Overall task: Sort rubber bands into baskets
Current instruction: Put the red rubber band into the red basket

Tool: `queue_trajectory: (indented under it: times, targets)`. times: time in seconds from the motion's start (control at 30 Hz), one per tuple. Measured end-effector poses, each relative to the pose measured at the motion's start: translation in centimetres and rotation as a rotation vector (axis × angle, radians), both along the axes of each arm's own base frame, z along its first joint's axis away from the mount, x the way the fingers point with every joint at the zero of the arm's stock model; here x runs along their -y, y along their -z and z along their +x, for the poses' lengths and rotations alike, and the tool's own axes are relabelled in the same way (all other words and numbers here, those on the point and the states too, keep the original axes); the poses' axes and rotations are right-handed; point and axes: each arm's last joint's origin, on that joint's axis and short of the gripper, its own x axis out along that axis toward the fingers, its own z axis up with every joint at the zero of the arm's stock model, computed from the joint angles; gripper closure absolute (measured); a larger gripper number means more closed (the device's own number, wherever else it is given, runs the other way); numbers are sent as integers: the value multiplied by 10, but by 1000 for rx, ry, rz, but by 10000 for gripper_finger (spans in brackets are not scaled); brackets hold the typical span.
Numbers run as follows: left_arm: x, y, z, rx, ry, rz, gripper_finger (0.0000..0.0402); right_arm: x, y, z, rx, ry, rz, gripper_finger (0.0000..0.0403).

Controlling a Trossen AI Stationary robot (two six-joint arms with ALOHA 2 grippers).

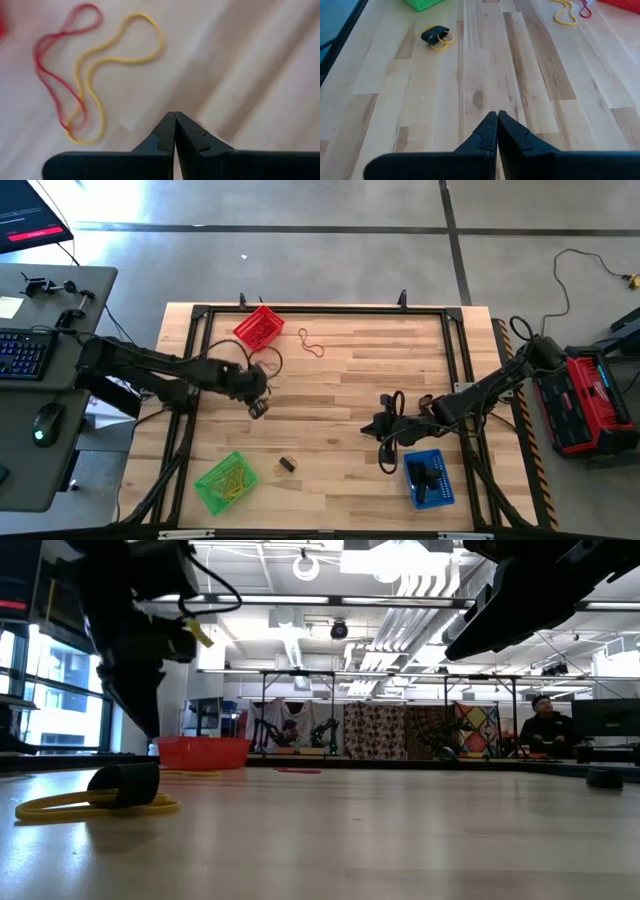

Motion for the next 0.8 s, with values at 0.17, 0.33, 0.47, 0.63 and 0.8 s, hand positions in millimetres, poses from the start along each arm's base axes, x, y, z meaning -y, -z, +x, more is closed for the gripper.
queue_trajectory:
  times: [0.17, 0.33, 0.47, 0.63, 0.8]
  targets:
    - [-23, 7, -3, 8, -110, 36, 391, 5, 0, 2, -3, 18, -2, 403]
    - [-41, 7, -6, -4, -173, 99, 351, 10, 0, 4, -3, 36, -5, 403]
    - [-52, 7, -9, -17, -198, 122, 312, 12, 0, 5, -3, 48, -5, 403]
    - [-64, 8, -11, -20, -254, 119, 273, 12, 0, 5, -3, 48, -4, 403]
    - [-75, 20, -7, -45, -265, 76, 254, 12, 0, 5, -5, 50, -3, 403]
